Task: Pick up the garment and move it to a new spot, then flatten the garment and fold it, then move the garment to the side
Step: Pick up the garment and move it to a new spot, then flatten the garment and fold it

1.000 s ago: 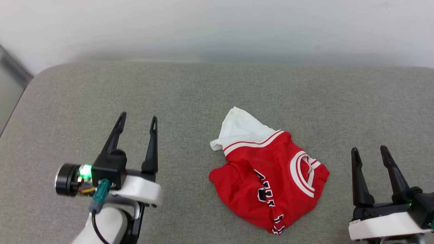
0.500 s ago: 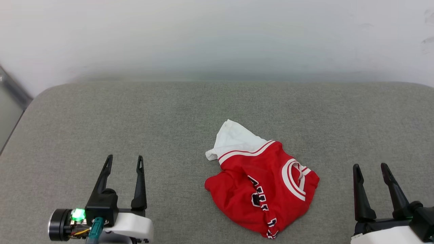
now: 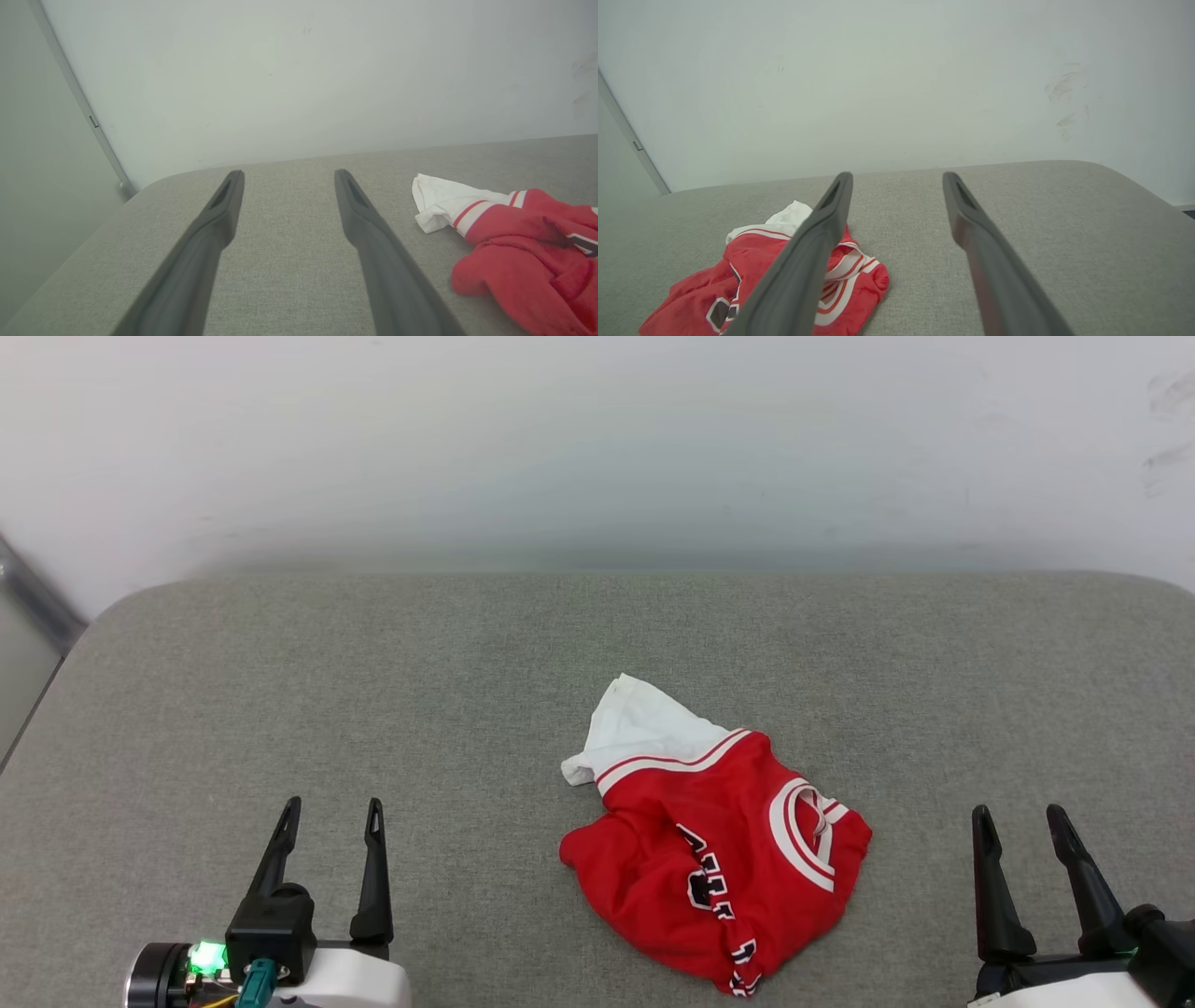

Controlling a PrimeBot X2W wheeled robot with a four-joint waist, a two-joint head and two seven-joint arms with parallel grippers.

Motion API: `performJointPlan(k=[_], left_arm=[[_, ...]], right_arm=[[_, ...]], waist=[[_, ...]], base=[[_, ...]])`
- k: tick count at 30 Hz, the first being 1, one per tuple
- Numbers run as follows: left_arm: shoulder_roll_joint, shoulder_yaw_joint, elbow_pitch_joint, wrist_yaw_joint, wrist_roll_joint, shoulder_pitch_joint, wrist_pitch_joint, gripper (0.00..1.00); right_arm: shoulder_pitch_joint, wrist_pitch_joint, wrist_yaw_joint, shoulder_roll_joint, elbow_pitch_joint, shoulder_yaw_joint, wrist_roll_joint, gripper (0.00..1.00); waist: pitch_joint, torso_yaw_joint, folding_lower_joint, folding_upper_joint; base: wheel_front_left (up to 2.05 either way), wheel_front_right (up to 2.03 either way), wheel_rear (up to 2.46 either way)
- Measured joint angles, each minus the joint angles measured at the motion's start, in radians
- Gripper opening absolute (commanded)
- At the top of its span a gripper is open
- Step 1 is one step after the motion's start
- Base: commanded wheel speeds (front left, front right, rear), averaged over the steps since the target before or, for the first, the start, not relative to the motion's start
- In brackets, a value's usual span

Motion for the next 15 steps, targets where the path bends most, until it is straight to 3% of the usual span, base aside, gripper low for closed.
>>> performJointPlan(k=[8,15], left_arm=[[-0.030,0.029,0.010,-0.042,0.028,0.002,0.000,1.00],[-0.015,0.038,0.041,-0.135,0.037,-0.143,0.000,1.00]], right_arm=[[0.000,0.000,0.000,0.000,0.003,-0.001,0.007,1.00],[-0.005,0.000,0.000,0.000,-0.001,-0.005,0.010,1.00]], waist=[[-0.001,0.004,0.0000,0.0000],[0.016,0.014,0.0001,0.0000]], base=[[0.00,0.00,0.00],[0.00,0.00,0.00]])
